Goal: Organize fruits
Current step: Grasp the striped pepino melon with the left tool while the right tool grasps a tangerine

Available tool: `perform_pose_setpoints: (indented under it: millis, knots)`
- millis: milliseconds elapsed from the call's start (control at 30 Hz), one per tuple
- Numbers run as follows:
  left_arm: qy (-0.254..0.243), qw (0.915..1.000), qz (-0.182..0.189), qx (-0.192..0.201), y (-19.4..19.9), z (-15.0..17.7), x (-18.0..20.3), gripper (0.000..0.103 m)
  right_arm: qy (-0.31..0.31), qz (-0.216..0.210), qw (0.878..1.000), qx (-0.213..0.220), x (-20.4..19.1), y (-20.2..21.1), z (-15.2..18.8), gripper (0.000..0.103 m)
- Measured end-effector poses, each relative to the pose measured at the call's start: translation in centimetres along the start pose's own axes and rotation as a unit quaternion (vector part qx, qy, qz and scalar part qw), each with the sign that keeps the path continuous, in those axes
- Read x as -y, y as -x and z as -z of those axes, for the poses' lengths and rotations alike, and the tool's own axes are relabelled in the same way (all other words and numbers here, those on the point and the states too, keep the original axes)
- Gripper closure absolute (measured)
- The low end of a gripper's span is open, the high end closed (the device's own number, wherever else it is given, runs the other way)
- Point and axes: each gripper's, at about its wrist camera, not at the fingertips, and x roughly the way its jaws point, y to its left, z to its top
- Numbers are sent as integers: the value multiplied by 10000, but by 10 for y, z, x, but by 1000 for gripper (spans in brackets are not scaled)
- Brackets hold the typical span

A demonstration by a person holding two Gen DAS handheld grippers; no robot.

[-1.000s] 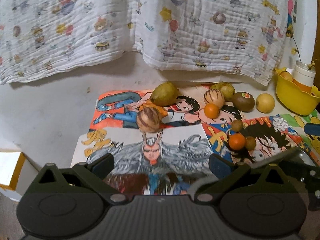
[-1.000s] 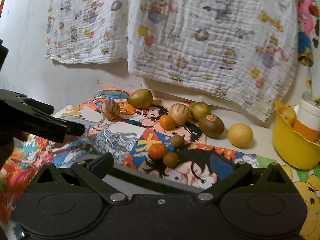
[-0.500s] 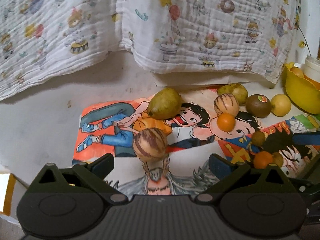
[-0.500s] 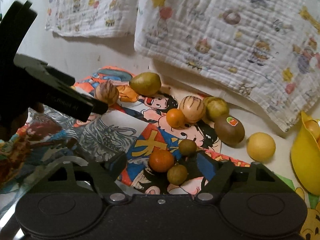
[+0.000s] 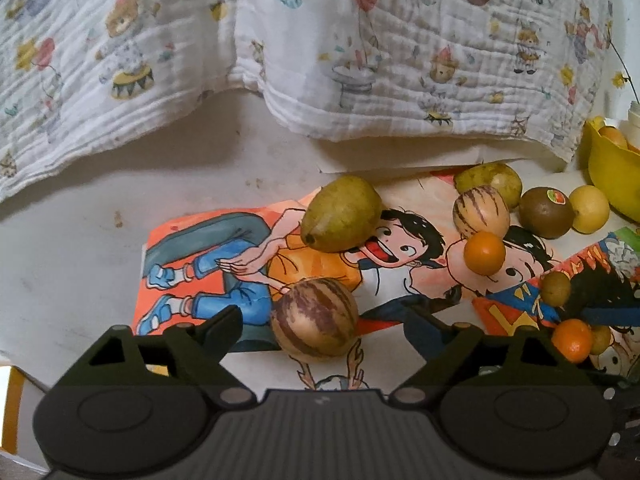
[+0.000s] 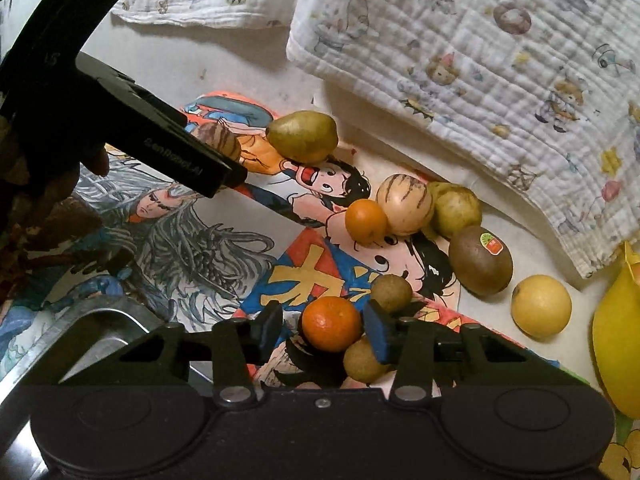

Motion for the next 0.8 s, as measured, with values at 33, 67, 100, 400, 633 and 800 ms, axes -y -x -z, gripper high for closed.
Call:
perform_pose_setpoints:
  millis: [33, 67, 100, 400, 633, 800]
  knots:
    - [6, 10000, 9, -21, -2, 0, 0, 15, 12, 25, 10000, -16, -1, -1, -1, 57]
    - [13, 10000, 24, -46, -4, 0, -1, 18, 23, 44, 10000, -37, -2, -3, -2, 57]
    - [13, 10000, 34, -66, -6, 0, 0, 19, 36, 63, 10000, -60, -3, -4, -2, 56]
    - [-9, 10000, 5, -90, -16, -1, 0, 43, 224, 305, 9992, -146, -6, -8, -5, 66]
    - [-8, 9999, -44, -143, -13, 0, 1, 52, 397, 487, 9980, -85, -13, -9, -2, 69]
    - [64, 9994, 256, -237, -1, 5, 10, 52, 286, 356, 9990, 13, -15, -4, -1, 69]
